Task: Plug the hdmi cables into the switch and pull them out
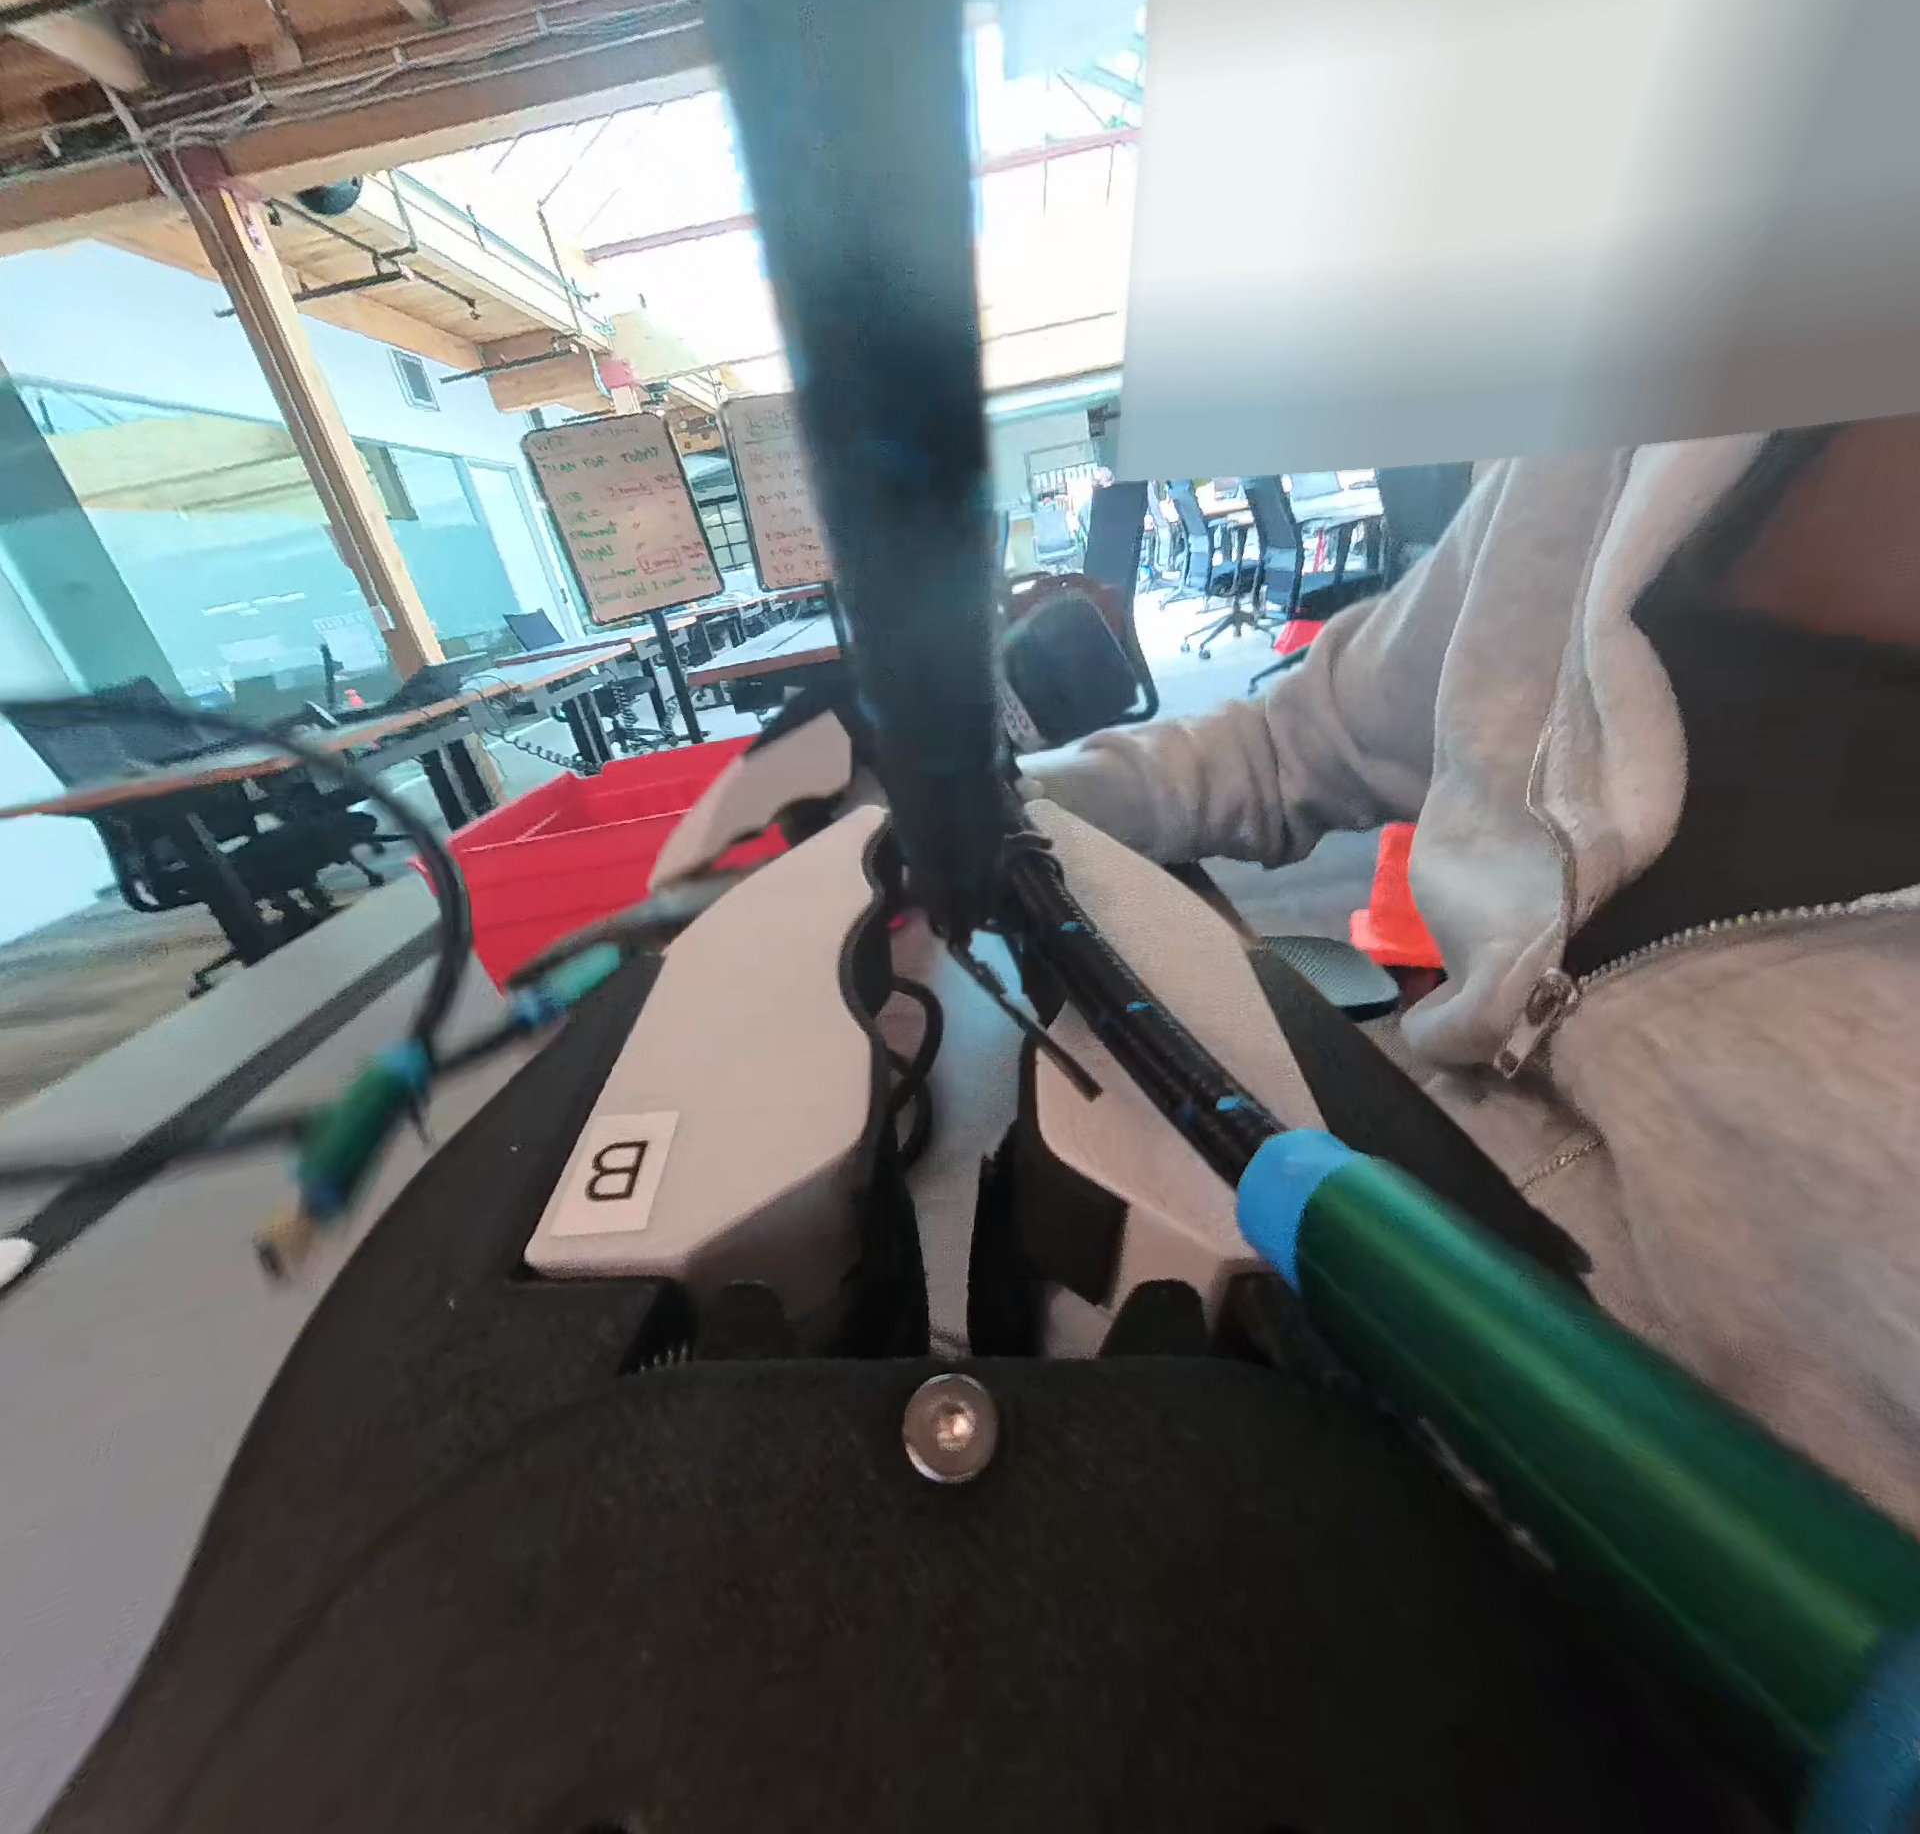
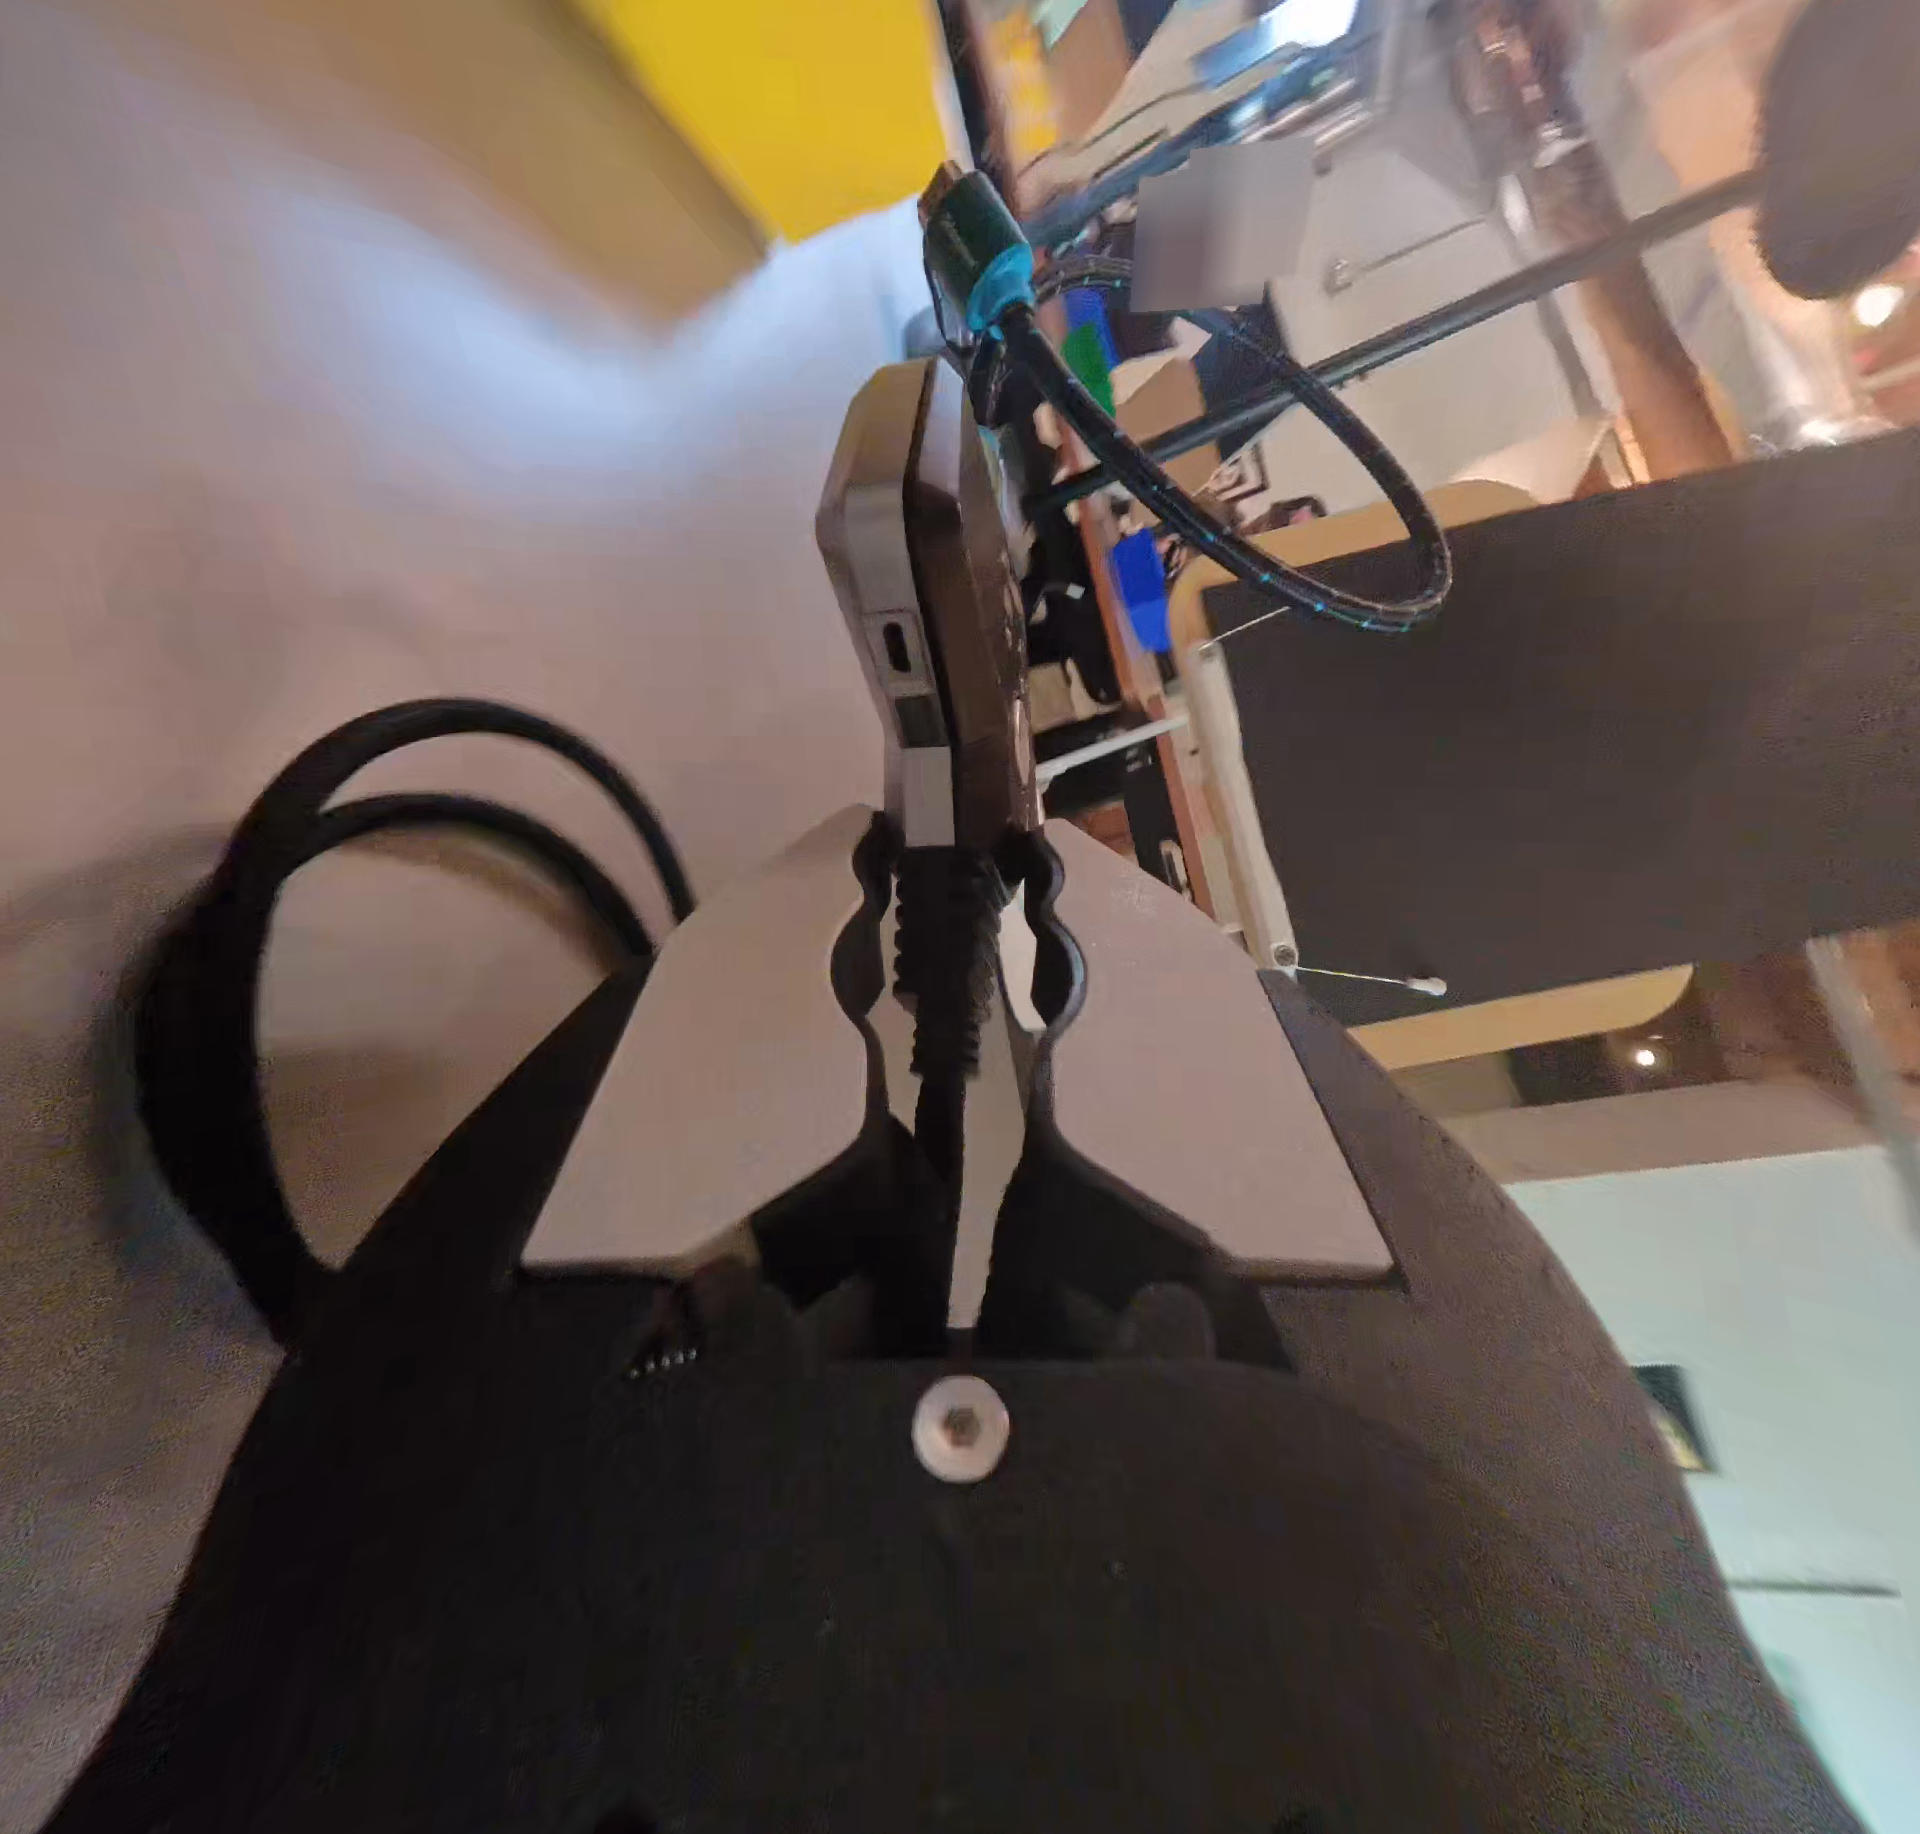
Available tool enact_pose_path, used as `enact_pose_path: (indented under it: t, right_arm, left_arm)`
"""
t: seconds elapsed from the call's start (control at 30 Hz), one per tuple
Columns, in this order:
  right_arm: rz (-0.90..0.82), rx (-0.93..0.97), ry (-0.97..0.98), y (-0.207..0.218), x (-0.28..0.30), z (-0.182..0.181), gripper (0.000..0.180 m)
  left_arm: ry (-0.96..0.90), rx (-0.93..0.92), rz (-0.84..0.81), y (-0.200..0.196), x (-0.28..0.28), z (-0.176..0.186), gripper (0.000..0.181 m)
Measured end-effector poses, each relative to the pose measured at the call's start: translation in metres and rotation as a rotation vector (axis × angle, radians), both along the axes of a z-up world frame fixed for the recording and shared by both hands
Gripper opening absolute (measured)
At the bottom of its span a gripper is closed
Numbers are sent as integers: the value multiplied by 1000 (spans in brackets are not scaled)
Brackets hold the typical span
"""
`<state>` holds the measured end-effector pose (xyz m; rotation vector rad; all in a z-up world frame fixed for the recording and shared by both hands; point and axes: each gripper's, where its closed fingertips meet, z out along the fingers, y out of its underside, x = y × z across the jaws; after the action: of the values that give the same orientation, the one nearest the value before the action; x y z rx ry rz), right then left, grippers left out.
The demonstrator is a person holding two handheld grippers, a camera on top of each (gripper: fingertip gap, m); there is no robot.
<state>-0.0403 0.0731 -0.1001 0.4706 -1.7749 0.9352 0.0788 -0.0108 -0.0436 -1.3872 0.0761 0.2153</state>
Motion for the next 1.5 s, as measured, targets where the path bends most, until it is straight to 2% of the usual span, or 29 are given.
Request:
enact_pose_path:
  t: [0.07,0.2,0.33,0.5,0.7,1.07,1.5]
  right_arm:
    - [43,-95,12,5,7,21,24]
    - [151,-128,123,1,37,37,24]
    - [185,-123,169,-8,53,40,22]
    - [197,-101,235,-14,61,40,22]
    - [139,-83,372,-18,63,44,21]
    - [156,-97,367,-18,66,45,21]
    - [173,-83,387,-16,67,43,21]
  left_arm:
    - [-51,9,25,2,-7,-1,19]
    - [-156,48,-6,5,-12,0,20]
    - [-110,56,-7,11,-8,0,20]
    - [-57,10,33,16,-9,-7,20]
    - [-100,100,36,16,-10,1,20]
    - [13,52,59,17,-5,-3,20]
    - [14,18,68,20,-5,-8,20]
